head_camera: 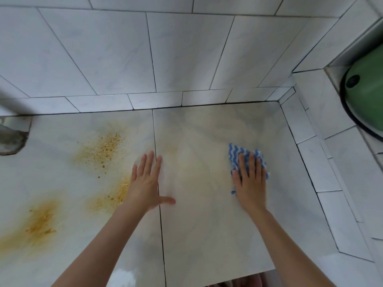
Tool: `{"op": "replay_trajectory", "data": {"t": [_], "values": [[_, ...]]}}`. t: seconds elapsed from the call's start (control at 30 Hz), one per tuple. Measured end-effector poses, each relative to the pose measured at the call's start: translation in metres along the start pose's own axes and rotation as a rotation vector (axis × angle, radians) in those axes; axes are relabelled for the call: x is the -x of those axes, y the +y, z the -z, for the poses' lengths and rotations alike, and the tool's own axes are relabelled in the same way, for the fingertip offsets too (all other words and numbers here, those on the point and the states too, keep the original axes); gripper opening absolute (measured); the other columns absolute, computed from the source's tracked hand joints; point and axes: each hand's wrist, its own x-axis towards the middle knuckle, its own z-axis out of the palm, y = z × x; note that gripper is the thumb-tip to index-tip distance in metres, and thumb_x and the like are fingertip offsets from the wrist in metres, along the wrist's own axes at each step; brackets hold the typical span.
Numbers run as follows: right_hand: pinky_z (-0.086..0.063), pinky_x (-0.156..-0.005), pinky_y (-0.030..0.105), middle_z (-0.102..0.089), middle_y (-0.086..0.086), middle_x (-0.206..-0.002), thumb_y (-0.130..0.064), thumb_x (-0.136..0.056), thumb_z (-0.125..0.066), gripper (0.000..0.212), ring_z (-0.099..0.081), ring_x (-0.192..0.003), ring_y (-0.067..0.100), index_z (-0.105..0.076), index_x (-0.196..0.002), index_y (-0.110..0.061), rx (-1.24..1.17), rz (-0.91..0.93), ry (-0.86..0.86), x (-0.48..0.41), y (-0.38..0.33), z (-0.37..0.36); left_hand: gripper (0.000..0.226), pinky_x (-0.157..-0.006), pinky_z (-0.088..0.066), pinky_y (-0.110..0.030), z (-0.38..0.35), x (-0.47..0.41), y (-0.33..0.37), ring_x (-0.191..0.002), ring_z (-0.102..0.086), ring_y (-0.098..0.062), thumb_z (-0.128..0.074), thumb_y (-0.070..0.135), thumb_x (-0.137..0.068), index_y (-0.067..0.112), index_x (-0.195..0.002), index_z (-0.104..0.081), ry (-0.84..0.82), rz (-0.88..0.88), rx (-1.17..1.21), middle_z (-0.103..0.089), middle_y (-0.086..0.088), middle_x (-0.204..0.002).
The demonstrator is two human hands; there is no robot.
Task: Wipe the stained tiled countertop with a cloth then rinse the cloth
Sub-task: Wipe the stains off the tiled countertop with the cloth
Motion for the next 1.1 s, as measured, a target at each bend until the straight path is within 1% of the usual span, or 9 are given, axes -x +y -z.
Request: {"op": "replay_trajectory", "data": {"t": [0.1,0.23,0.43,0.63,0.73,0.8,0.9,1.0,1.1], "values": [[-0.019,-0.109,0.049,-0.030,0.022,-0.150,-0.044,-0.101,-0.005,0.061,-0.030,-0.137,0.039,-0.028,-0.146,-0.011,-0.038,-0.083,0.020,0.014,-0.039,-0.001,0.131,-0.116,0.010,-0.042,-0.001,0.001,-0.001,-0.137,0.031,-0.021,-0.060,0.075,-0.060,0.020,-0.142,0.026,0.015,-0.007,0.000,0.032,-0.003,-0.149],[-0.015,-0.113,0.045,-0.027,0.013,-0.153,-0.038,-0.096,-0.031,0.056,-0.020,-0.142,0.028,-0.029,-0.147,-0.018,-0.074,0.151,0.020,0.050,-0.106,-0.011,0.134,-0.115,0.011,-0.040,-0.001,0.001,-0.002,-0.137,0.030,-0.021,-0.063,0.074,-0.058,0.020,-0.141,0.026,0.012,-0.019,-0.010,0.032,-0.003,-0.150],[-0.008,-0.117,0.038,-0.021,0.005,-0.156,-0.048,-0.100,-0.020,0.054,-0.015,-0.144,0.025,-0.028,-0.147,-0.024,-0.062,0.420,-0.041,0.050,-0.084,-0.009,0.137,-0.114,0.012,-0.038,0.002,0.004,-0.006,-0.137,0.030,-0.020,-0.070,0.070,-0.054,0.022,-0.142,0.025,-0.012,-0.045,-0.007,0.033,-0.002,-0.149],[-0.020,-0.111,0.056,-0.018,0.023,-0.153,-0.039,-0.103,-0.001,0.061,-0.011,-0.142,0.044,-0.030,-0.146,-0.006,0.141,0.091,-0.169,0.018,0.031,0.000,0.137,-0.115,0.013,-0.038,0.000,0.005,-0.005,-0.136,0.032,-0.019,-0.071,0.067,-0.055,0.022,-0.142,0.025,-0.003,-0.048,0.011,0.033,-0.002,-0.149],[-0.016,-0.115,0.053,-0.013,0.024,-0.154,-0.044,-0.101,-0.003,0.061,-0.013,-0.142,0.043,-0.020,-0.149,-0.010,0.092,-0.133,-0.092,-0.013,0.020,0.010,0.137,-0.114,0.014,-0.038,-0.001,0.003,-0.006,-0.136,0.032,-0.019,-0.071,0.068,-0.054,0.022,-0.143,0.023,0.006,-0.052,0.018,0.032,-0.001,-0.150],[-0.003,-0.117,0.046,0.000,0.017,-0.157,-0.047,-0.098,-0.009,0.060,0.000,-0.145,0.035,-0.002,-0.150,-0.017,0.030,-0.195,-0.090,-0.032,-0.013,0.013,0.137,-0.115,0.013,-0.038,-0.002,0.003,-0.007,-0.136,0.032,-0.019,-0.071,0.069,-0.054,0.023,-0.143,0.023,0.011,-0.055,0.012,0.032,-0.001,-0.150],[0.002,-0.116,0.042,-0.005,0.016,-0.157,-0.049,-0.088,-0.001,0.069,-0.004,-0.145,0.034,-0.007,-0.150,-0.017,-0.013,0.004,-0.078,-0.054,-0.069,0.008,0.137,-0.115,0.013,-0.038,-0.003,0.002,-0.008,-0.136,0.031,-0.019,-0.070,0.069,-0.054,0.023,-0.142,0.024,0.018,-0.057,0.008,0.032,-0.001,-0.149],[-0.013,-0.112,0.044,-0.035,0.017,-0.149,-0.041,-0.093,-0.024,0.058,-0.033,-0.136,0.037,-0.036,-0.144,-0.015,-0.049,0.216,-0.003,-0.052,-0.121,-0.003,0.136,-0.115,0.012,-0.038,-0.003,0.002,-0.009,-0.137,0.030,-0.018,-0.069,0.069,-0.054,0.023,-0.143,0.023,0.025,-0.060,0.008,0.031,0.000,-0.150],[-0.013,-0.112,0.043,-0.036,0.013,-0.149,-0.041,-0.094,-0.030,0.055,-0.031,-0.138,0.033,-0.040,-0.142,-0.017,-0.061,0.400,-0.016,-0.030,-0.153,-0.009,0.134,-0.115,0.011,-0.037,-0.002,0.003,-0.009,-0.137,0.029,-0.018,-0.068,0.070,-0.056,0.022,-0.143,0.023,0.020,-0.061,0.011,0.031,-0.001,-0.150]]}}
